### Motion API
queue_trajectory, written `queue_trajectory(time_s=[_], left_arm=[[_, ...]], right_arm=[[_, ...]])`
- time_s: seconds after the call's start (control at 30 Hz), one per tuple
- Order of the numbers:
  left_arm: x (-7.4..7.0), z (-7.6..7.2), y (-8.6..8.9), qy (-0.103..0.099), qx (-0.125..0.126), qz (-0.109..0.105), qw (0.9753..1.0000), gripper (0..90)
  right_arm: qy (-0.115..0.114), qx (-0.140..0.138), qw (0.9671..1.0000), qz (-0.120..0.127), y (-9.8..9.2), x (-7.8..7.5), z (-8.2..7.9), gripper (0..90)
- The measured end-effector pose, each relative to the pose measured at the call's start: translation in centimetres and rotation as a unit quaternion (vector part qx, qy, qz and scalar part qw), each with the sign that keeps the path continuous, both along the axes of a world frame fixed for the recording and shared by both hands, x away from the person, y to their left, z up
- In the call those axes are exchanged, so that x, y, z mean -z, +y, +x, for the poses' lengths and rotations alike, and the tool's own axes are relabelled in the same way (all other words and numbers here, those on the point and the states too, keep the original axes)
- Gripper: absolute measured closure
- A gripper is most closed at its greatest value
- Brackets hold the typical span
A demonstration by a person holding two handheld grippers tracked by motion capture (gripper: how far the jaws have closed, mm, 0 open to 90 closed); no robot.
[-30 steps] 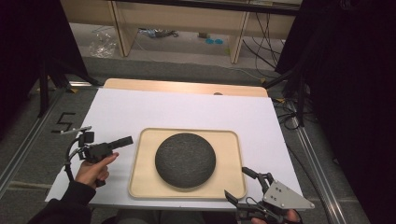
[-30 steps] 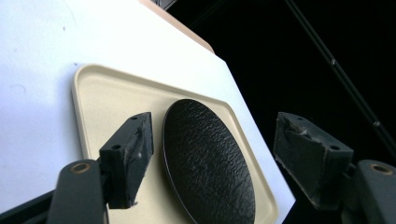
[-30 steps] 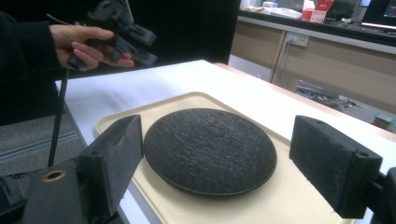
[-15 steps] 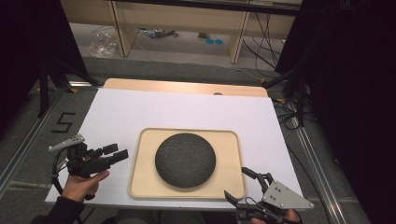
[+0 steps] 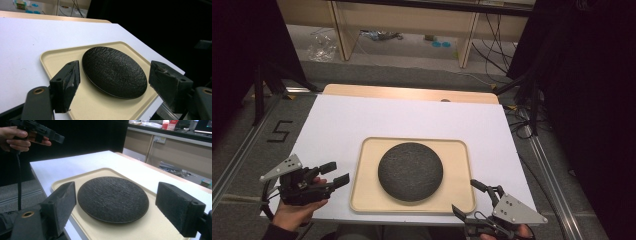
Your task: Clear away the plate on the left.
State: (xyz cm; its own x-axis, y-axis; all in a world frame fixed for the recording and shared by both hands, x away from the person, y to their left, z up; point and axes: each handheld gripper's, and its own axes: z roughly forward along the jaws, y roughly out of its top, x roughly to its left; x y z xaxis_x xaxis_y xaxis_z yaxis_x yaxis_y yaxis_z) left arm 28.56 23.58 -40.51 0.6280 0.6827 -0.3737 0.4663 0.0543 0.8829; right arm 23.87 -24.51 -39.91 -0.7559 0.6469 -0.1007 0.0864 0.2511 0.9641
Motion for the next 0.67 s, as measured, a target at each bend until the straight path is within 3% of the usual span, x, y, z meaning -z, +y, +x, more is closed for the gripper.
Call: queue_trajectory(time_s=[0.13, 0.3, 0.67], left_arm=[[-0.1, -0.8, -0.4, -0.010, 0.004, 0.006, 0.9999, 24.9], [0.1, -1.4, -1.0, -0.007, 0.003, 0.011, 0.9999, 24.8], [0.5, -1.1, -1.3, 0.000, 0.006, 0.023, 0.9997, 24.8]], right_arm=[[0.000, 0.000, 1.0000, 0.001, 0.0, 0.0, 0.0, 17.9], [0.000, 0.000, 1.0000, 0.000, 0.0, 0.0, 0.0, 17.8], [-0.002, -0.004, 1.0000, 0.002, 0.1, 0.0, 0.0, 17.8]])
